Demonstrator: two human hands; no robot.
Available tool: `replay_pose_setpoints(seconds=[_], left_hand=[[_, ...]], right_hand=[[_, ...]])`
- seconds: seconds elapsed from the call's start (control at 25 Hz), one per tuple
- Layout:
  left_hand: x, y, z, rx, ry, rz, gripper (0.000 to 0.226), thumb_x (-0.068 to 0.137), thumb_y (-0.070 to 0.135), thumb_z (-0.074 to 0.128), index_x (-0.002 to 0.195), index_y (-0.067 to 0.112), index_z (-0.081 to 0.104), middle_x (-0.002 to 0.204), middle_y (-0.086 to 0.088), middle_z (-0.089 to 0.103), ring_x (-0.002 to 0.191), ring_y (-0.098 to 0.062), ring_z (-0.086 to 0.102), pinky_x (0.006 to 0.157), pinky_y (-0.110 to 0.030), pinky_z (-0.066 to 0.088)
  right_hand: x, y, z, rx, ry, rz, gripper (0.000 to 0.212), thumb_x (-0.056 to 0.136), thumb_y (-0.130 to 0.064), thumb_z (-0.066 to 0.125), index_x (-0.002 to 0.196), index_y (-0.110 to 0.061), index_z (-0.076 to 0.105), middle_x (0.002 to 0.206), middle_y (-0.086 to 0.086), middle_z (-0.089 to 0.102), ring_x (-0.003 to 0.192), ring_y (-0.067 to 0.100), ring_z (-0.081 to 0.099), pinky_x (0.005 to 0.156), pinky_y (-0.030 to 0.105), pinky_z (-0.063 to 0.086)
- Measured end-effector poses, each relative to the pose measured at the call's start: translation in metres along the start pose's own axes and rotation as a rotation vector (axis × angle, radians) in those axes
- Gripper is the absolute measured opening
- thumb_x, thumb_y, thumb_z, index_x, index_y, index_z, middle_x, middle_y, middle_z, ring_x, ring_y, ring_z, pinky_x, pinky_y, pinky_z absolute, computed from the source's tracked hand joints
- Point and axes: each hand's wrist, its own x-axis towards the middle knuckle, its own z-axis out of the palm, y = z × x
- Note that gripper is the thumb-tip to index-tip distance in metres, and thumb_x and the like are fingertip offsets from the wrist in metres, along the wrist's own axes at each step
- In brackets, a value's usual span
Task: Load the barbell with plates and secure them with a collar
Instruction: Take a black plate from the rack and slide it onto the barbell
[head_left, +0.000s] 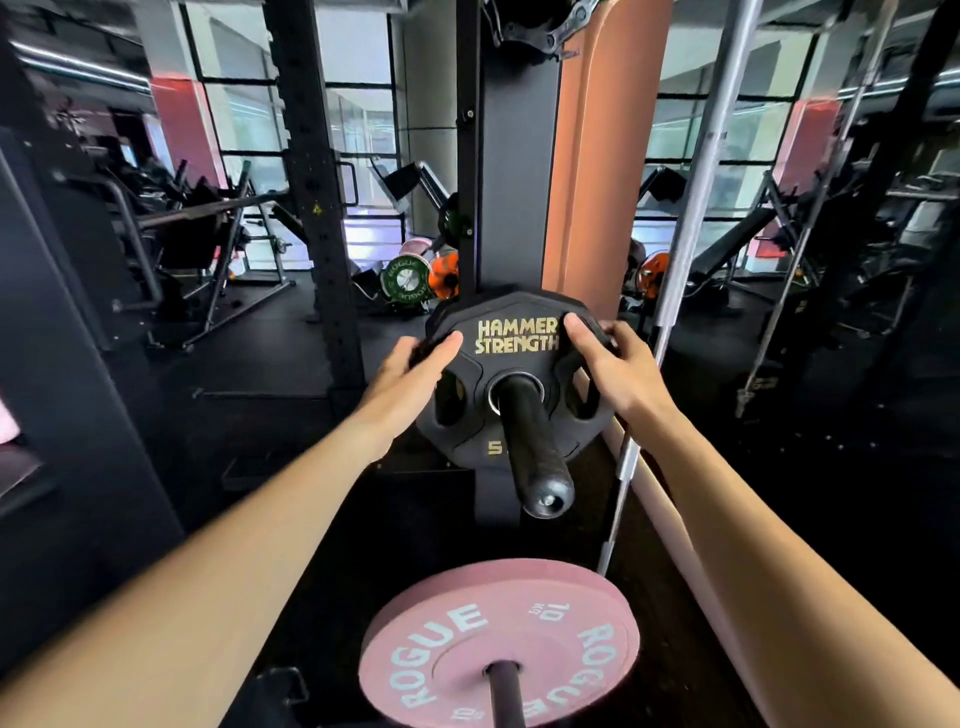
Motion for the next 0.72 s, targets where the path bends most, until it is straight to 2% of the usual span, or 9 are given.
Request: replay_pose_setpoints(seconds=[0.08, 0.16, 0.24, 0.32, 0.36, 0.44, 0.56, 0.72], left_hand=[[-0.004, 0.001, 0.003, 0.006, 0.033, 0.009, 0.069, 0.059, 0.097, 0.054, 0.094, 0.038, 0.063, 0.106, 0.014, 0.069, 0.101, -0.006, 0.061, 0.081, -0.032, 0.042], [-0.014, -0.001, 0.003, -0.026, 0.045, 0.022, 0.075, 0.053, 0.099, 0.057, 0.09, 0.034, 0.066, 0.092, 0.014, 0.071, 0.093, -0.006, 0.065, 0.077, -0.028, 0.041], [-0.027, -0.004, 0.003, -0.11, 0.01, 0.027, 0.079, 0.051, 0.094, 0.067, 0.089, 0.026, 0.072, 0.071, 0.019, 0.067, 0.071, -0.001, 0.066, 0.075, -0.024, 0.041], [-0.044, -0.006, 0.003, -0.17, -0.026, 0.02, 0.08, 0.051, 0.088, 0.074, 0.085, 0.016, 0.073, 0.058, 0.01, 0.057, 0.054, -0.008, 0.057, 0.072, -0.028, 0.043], [-0.057, -0.007, 0.005, -0.192, -0.037, 0.03, 0.075, 0.05, 0.086, 0.076, 0.08, 0.018, 0.072, 0.054, 0.007, 0.053, 0.05, -0.012, 0.052, 0.067, -0.029, 0.043], [-0.088, -0.006, 0.01, -0.256, -0.025, 0.061, 0.063, 0.044, 0.084, 0.079, 0.07, 0.028, 0.074, 0.047, 0.007, 0.044, 0.045, -0.015, 0.043, 0.054, -0.03, 0.038], [-0.141, -0.009, 0.005, -0.318, 0.044, 0.081, 0.055, 0.044, 0.081, 0.081, 0.062, 0.03, 0.072, 0.041, 0.01, 0.039, 0.039, -0.015, 0.035, 0.043, -0.027, 0.029], [-0.206, -0.007, -0.042, -0.335, 0.088, 0.097, 0.047, 0.055, 0.068, 0.083, 0.051, 0.027, 0.06, 0.042, 0.008, 0.034, 0.038, -0.016, 0.031, 0.042, -0.028, 0.025]], right_hand=[[-0.008, 0.002, -0.005, 0.049, 0.037, 0.041, 0.077, 0.06, -0.087, 0.072, 0.096, -0.018, 0.07, 0.092, -0.01, 0.076, 0.086, 0.008, 0.071, 0.084, 0.03, 0.055], [-0.024, 0.004, -0.014, 0.113, 0.048, 0.071, 0.078, 0.054, -0.086, 0.079, 0.09, -0.017, 0.073, 0.082, -0.012, 0.078, 0.075, 0.002, 0.072, 0.073, 0.023, 0.053], [-0.046, 0.005, -0.023, 0.178, 0.019, 0.095, 0.074, 0.05, -0.084, 0.083, 0.083, -0.018, 0.072, 0.083, -0.008, 0.08, 0.075, 0.004, 0.075, 0.07, 0.024, 0.057], [-0.07, 0.004, -0.03, 0.251, 0.002, 0.109, 0.082, 0.05, -0.08, 0.085, 0.091, -0.011, 0.074, 0.089, 0.0, 0.081, 0.079, 0.012, 0.075, 0.077, 0.032, 0.06], [-0.086, 0.001, -0.032, 0.268, 0.021, 0.1, 0.089, 0.049, -0.08, 0.085, 0.095, -0.005, 0.074, 0.089, 0.002, 0.08, 0.079, 0.014, 0.073, 0.078, 0.034, 0.058], [-0.121, -0.008, -0.04, 0.279, 0.102, 0.051, 0.096, 0.047, -0.082, 0.084, 0.088, 0.003, 0.067, 0.08, 0.007, 0.07, 0.071, 0.016, 0.063, 0.07, 0.035, 0.051], [-0.18, -0.025, -0.051, 0.253, 0.175, -0.036, 0.096, 0.049, -0.083, 0.082, 0.078, 0.004, 0.056, 0.067, 0.006, 0.056, 0.061, 0.016, 0.051, 0.059, 0.033, 0.043], [-0.249, -0.063, -0.038, 0.285, 0.17, -0.1, 0.071, 0.062, -0.07, 0.084, 0.069, -0.007, 0.051, 0.055, -0.004, 0.048, 0.053, 0.012, 0.045, 0.054, 0.032, 0.04]])
